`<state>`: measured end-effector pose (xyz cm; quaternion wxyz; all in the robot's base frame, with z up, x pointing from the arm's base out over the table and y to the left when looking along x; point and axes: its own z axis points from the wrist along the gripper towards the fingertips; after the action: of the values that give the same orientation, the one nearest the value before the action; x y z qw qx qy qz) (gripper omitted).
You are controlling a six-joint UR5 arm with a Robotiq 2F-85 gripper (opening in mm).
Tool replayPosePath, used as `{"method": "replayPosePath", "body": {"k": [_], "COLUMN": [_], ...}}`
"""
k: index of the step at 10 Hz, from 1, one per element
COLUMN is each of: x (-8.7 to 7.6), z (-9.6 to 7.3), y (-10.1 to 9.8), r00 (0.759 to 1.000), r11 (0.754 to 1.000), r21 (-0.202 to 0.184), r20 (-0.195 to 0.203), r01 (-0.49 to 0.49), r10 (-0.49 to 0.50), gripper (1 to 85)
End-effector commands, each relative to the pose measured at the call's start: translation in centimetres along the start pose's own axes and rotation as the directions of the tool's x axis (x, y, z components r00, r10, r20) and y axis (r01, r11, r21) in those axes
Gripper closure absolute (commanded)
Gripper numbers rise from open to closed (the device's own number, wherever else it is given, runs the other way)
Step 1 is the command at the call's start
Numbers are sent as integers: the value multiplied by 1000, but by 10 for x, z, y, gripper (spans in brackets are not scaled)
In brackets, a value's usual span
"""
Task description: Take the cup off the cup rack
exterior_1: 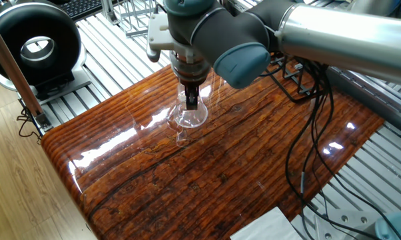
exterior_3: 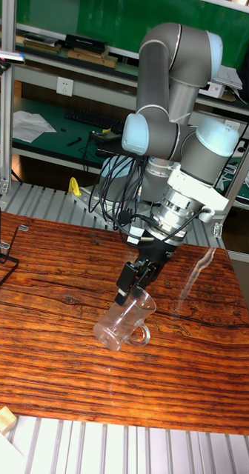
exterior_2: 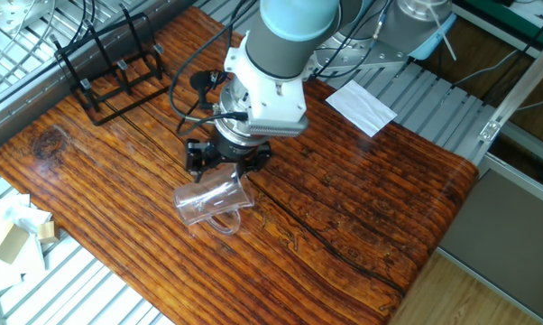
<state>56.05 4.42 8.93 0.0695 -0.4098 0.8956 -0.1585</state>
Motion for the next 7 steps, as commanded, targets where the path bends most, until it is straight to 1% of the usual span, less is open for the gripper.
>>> {"method": "replayPosePath", "body": {"k": [1, 2, 3, 5, 7], "x": [-9, -9, -2, -9, -10], "z": [-1, -2, -5, -6, -9], "y": [-7, -10, -14, -14, -18], "r00": [999, 999, 1000, 1000, 1000], "r11": [1000, 1000, 1000, 1000, 1000], "r21": [6, -2, 8, -10, -14], "r20": [36, 30, 0, 23, 23], "r01": [1, 11, 22, 14, 21], "r10": [-2, -10, -22, -13, -20], "gripper": [230, 233, 233, 233, 230]}}
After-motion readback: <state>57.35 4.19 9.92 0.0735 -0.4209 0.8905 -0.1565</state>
